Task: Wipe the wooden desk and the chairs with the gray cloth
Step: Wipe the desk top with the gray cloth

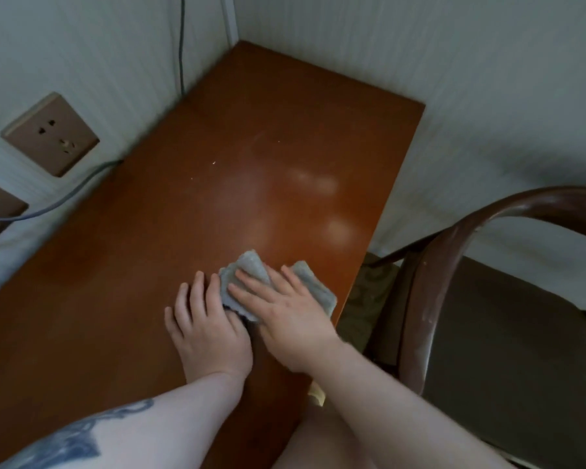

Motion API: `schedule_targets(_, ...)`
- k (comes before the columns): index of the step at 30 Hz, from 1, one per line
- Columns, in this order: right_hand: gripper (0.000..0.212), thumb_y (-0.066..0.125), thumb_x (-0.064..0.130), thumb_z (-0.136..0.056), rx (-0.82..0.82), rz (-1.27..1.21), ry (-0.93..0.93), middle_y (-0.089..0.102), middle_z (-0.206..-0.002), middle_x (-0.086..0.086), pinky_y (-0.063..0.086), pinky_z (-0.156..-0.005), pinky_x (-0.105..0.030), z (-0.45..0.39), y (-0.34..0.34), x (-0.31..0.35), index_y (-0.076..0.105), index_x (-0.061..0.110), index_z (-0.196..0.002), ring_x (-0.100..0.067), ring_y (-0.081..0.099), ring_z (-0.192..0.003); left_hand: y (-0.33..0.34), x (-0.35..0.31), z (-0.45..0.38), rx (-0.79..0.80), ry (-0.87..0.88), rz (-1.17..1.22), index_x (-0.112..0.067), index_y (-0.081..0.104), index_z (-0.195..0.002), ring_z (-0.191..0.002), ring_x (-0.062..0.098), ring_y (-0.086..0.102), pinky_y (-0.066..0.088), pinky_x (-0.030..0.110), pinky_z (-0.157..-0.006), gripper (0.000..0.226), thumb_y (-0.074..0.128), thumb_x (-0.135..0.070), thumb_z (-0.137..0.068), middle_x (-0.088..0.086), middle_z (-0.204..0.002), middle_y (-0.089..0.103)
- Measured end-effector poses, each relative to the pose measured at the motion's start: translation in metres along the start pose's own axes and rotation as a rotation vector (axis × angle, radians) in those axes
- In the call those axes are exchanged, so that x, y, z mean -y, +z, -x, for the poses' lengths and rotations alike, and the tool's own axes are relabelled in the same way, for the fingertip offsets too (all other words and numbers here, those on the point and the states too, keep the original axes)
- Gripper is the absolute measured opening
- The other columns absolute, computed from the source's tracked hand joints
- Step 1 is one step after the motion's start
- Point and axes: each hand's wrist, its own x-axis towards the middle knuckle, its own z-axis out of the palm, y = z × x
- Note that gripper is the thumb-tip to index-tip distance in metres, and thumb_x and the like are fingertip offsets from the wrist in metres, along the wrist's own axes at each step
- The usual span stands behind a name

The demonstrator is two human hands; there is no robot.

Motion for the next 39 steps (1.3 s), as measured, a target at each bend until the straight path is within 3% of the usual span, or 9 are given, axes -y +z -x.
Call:
schedule_targets(4, 0.06, 0.038, 0.026, -0.099, -0.219, 0.051, 0.468, 0.012, -0.161, 0.009, -0.013, -0.117, -0.037, -0.006, -0.009, -0.045, 0.016, 0.027, -0.154, -0.024, 0.006, -0.149, -0.003, -0.004, 0.001, 0.0, -0.015, -0.009, -0.015, 0.05, -0.137, -0.139, 0.027, 0.028, 0.019, 0.053, -0.116, 0.053, 0.027, -0.027, -0.091, 0.006, -0.147, 0.043)
schedule_targets(6, 0.058, 0.035, 0.027, -0.096, -0.311, 0.074, 0.588, 0.021, -0.159, 0.006, -0.004, -0.12, -0.041, -0.002, -0.003, -0.031, 0.024, 0.022, -0.153, -0.025, 0.009, -0.148, -0.002, -0.003, 0.001, 0.0, -0.016, -0.004, -0.014, 0.05, -0.137, -0.139, 0.027, 0.028, 0.018, 0.053, -0.115, 0.052, 0.027, -0.027, -0.092, 0.007, -0.146, 0.044)
schedule_targets(10, 0.051, 0.034, 0.028, -0.091, -0.168, -0.055, 0.177, 0.048, -0.145, 0.006, 0.009, -0.117, -0.043, 0.01, 0.017, 0.031, 0.049, 0.023, -0.14, -0.022, 0.026, -0.144, 0.003, 0.004, 0.0, -0.009, 0.009, 0.041, -0.013, 0.052, -0.134, -0.136, 0.03, 0.033, 0.023, 0.057, -0.112, 0.048, 0.036, -0.024, -0.09, 0.009, -0.144, 0.046)
schedule_targets(14, 0.05, 0.029, 0.031, -0.097, -0.081, 0.002, 0.01, 0.038, -0.152, 0.008, 0.004, -0.121, -0.042, 0.001, 0.013, 0.018, 0.041, 0.027, -0.145, -0.019, 0.017, -0.147, 0.002, 0.005, 0.0, -0.007, -0.004, 0.037, -0.015, 0.051, -0.135, -0.137, 0.029, 0.032, 0.021, 0.054, -0.113, 0.048, 0.034, -0.024, -0.091, 0.007, -0.145, 0.046)
schedule_targets(19, 0.057, 0.042, 0.022, -0.094, -0.177, 0.042, 0.321, 0.029, -0.156, 0.008, -0.002, -0.119, -0.04, -0.016, 0.005, -0.014, 0.033, 0.024, -0.15, -0.025, 0.018, -0.147, -0.002, 0.0, 0.002, 0.022, -0.027, 0.038, -0.016, 0.05, -0.137, -0.14, 0.027, 0.029, 0.019, 0.053, -0.116, 0.044, 0.035, -0.018, -0.096, 0.005, -0.146, 0.045)
schedule_targets(22, 0.058, 0.045, 0.022, -0.092, -0.284, 0.07, 0.509, 0.03, -0.156, 0.005, 0.007, -0.12, -0.042, -0.002, 0.009, -0.014, 0.034, 0.02, -0.149, -0.026, 0.02, -0.146, -0.004, 0.0, 0.002, 0.045, -0.036, 0.047, -0.017, 0.049, -0.138, -0.141, 0.026, 0.028, 0.018, 0.052, -0.117, 0.044, 0.038, -0.018, -0.095, 0.005, -0.147, 0.043)
schedule_targets(27, 0.06, 0.049, 0.024, -0.089, -0.227, 0.11, 0.396, 0.034, -0.154, 0.004, 0.02, -0.118, -0.046, 0.02, 0.028, 0.023, 0.037, 0.019, -0.148, -0.025, 0.025, -0.144, -0.001, 0.001, 0.001, 0.012, -0.033, 0.057, -0.017, 0.051, -0.136, -0.139, 0.025, 0.03, 0.02, 0.052, -0.116, 0.048, 0.03, -0.021, -0.093, 0.004, -0.145, 0.045)
schedule_targets(31, 0.059, 0.03, 0.027, -0.09, -0.195, 0.13, 0.415, 0.034, -0.154, 0.005, 0.017, -0.117, -0.045, 0.018, 0.026, 0.023, 0.037, 0.021, -0.148, -0.024, 0.026, -0.144, -0.002, 0.0, 0.001, 0.016, -0.023, 0.052, -0.018, 0.05, -0.137, -0.14, 0.025, 0.029, 0.02, 0.051, -0.116, 0.053, 0.024, -0.026, -0.092, 0.003, -0.146, 0.044)
schedule_targets(39, 0.058, 0.031, 0.029, -0.091, -0.099, 0.143, 0.293, 0.036, -0.152, 0.007, 0.017, -0.115, -0.044, 0.026, 0.019, 0.023, 0.037, 0.023, -0.148, -0.022, 0.026, -0.144, -0.003, 0.002, 0.003, 0.075, -0.031, 0.039, -0.019, 0.047, -0.14, -0.141, 0.025, 0.027, 0.02, 0.05, -0.116, 0.051, 0.028, -0.023, -0.092, 0.003, -0.148, 0.042)
